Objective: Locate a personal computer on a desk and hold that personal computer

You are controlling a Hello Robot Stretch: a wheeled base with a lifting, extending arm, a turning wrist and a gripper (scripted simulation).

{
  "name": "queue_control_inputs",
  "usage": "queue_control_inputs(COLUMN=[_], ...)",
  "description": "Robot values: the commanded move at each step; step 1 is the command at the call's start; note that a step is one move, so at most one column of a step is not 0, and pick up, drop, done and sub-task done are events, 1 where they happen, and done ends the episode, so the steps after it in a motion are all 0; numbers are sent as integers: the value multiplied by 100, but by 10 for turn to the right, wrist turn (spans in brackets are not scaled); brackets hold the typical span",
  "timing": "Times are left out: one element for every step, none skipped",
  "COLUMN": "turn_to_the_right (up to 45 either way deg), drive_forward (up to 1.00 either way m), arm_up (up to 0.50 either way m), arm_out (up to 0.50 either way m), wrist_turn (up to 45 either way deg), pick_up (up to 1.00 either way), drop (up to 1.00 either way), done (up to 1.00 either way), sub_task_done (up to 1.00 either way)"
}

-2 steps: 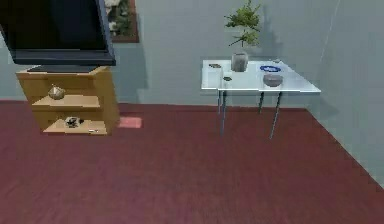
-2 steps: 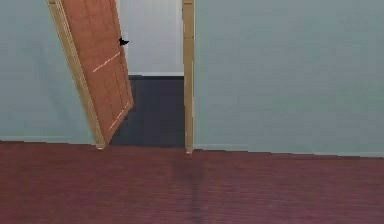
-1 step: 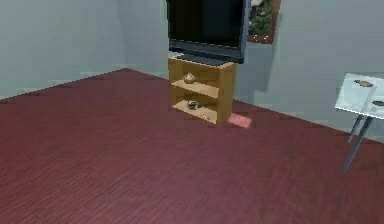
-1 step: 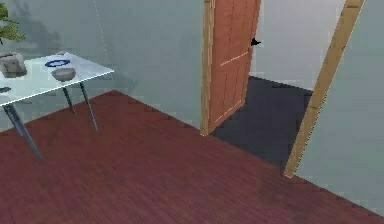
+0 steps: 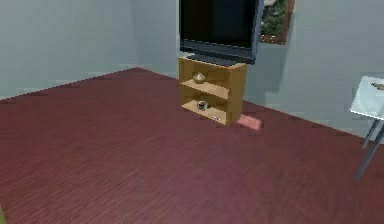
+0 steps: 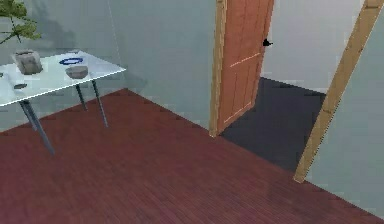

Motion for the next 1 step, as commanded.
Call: queue_control_inputs(turn_to_the_right=[450], drive_forward=[0], arm_up=[0], arm_out=[0], wrist_turn=[0], pick_up=[0], drop=[0], done=[0], sub_task_done=[0])
